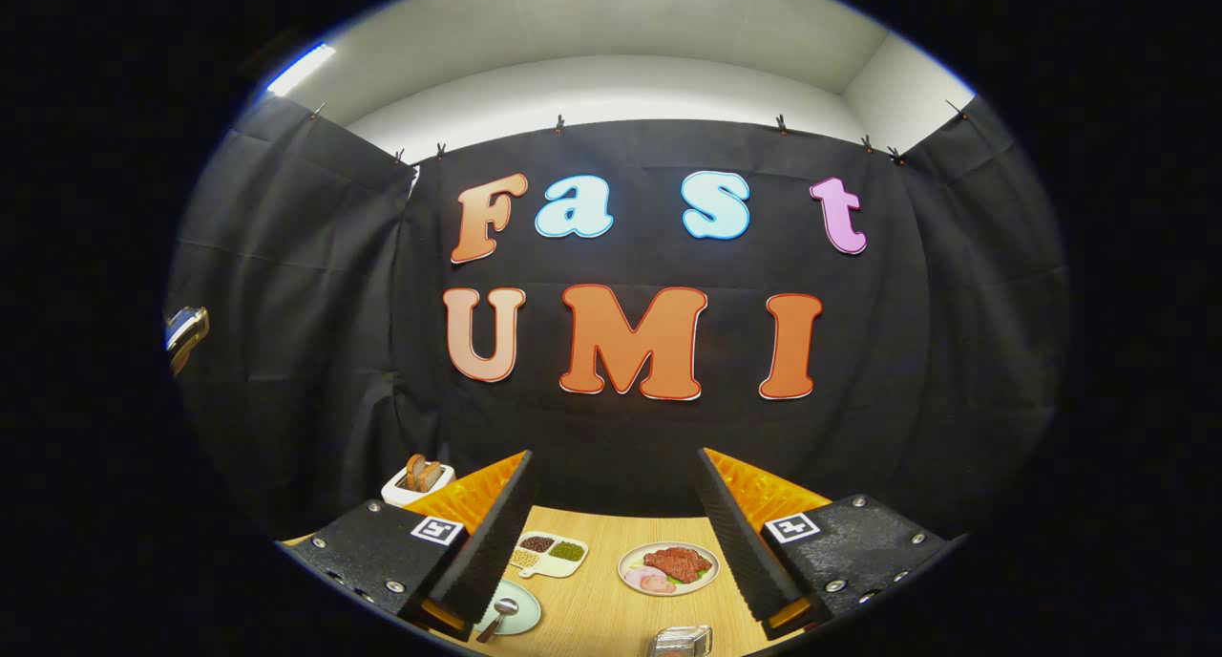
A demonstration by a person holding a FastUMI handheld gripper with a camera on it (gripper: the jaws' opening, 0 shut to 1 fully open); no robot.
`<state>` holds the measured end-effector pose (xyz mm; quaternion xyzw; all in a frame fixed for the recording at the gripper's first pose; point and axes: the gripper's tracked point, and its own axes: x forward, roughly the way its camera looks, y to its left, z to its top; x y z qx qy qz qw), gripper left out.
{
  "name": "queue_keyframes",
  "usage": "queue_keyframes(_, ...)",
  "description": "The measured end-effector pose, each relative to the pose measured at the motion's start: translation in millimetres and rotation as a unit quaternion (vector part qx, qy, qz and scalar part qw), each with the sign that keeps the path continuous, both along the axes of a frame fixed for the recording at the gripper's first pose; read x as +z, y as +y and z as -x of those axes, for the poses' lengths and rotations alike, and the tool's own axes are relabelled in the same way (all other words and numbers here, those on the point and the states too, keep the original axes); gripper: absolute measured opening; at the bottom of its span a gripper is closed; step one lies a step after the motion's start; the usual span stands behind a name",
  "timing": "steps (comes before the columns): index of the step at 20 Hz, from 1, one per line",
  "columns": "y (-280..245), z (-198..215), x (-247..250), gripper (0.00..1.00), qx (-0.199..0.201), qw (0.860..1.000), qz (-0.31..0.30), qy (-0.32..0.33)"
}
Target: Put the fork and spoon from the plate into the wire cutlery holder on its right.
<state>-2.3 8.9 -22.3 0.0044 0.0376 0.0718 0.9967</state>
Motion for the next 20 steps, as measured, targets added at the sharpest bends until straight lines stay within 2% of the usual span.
queue_keyframes(7, 5, 3, -32, 0.99, 0.042, 0.998, 0.005, 0.044)
queue_keyframes(13, 16, 12, -64, 0.99, 0.083, 0.991, -0.003, 0.104)
queue_keyframes(20, 66, 14, -106, 0.99, 0.106, 0.977, 0.003, 0.182)
